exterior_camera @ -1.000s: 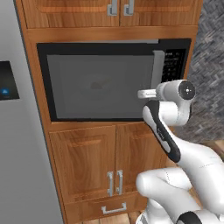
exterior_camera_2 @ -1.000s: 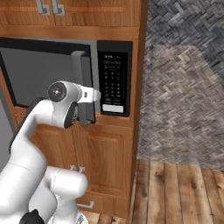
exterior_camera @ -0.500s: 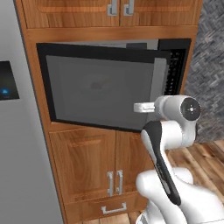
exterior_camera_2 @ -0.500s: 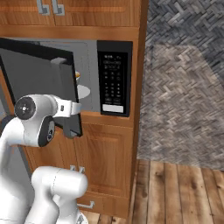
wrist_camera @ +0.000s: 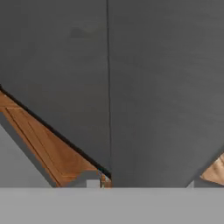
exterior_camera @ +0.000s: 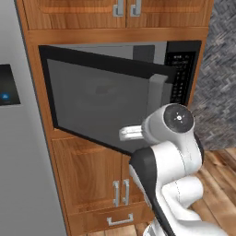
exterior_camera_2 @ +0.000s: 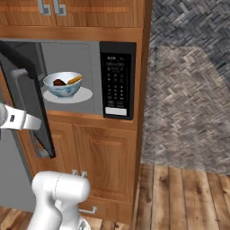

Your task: The microwave is finished heating the steak and carrot. Take the bowl containing the food and place it on the dining counter.

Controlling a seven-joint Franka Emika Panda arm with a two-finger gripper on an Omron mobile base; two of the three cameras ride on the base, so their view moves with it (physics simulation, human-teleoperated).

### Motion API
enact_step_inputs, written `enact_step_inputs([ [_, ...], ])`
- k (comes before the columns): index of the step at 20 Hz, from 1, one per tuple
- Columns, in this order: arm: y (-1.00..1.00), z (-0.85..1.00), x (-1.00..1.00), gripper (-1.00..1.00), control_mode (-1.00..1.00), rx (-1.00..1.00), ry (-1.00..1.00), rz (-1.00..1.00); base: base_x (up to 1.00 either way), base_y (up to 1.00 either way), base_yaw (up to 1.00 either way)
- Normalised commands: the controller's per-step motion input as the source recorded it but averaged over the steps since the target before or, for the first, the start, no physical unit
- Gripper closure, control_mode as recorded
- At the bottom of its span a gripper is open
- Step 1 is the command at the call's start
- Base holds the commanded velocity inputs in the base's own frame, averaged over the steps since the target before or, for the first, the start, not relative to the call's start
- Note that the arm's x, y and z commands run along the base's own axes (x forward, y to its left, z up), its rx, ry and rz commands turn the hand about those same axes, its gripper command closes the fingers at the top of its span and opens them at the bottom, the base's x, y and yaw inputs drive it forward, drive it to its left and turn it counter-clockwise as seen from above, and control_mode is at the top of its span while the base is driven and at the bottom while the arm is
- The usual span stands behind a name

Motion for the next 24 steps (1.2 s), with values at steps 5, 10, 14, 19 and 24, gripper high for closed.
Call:
enact_step_inputs([
  [5, 0.37, -0.03, -1.0, -1.0, -1.0, -0.02, -0.03, 0.05, 0.0, 0.0, 0.0],
  [10, -0.36, 0.0, -1.0, -1.0, -1.0, 0.0, -0.19, 0.0, 0.0, 0.0, 0.0],
  [14, -1.0, 0.02, -0.99, -1.0, -1.0, 0.05, -0.15, 0.0, 0.0, 0.0, 0.0],
  [19, -1.0, 0.23, -0.4, -1.0, -1.0, 0.28, -0.01, 0.06, 0.0, 0.0, 0.0],
  [24, -0.95, 0.14, 0.27, -1.0, -1.0, 0.4, 0.01, 0.25, 0.0, 0.0, 0.0],
])
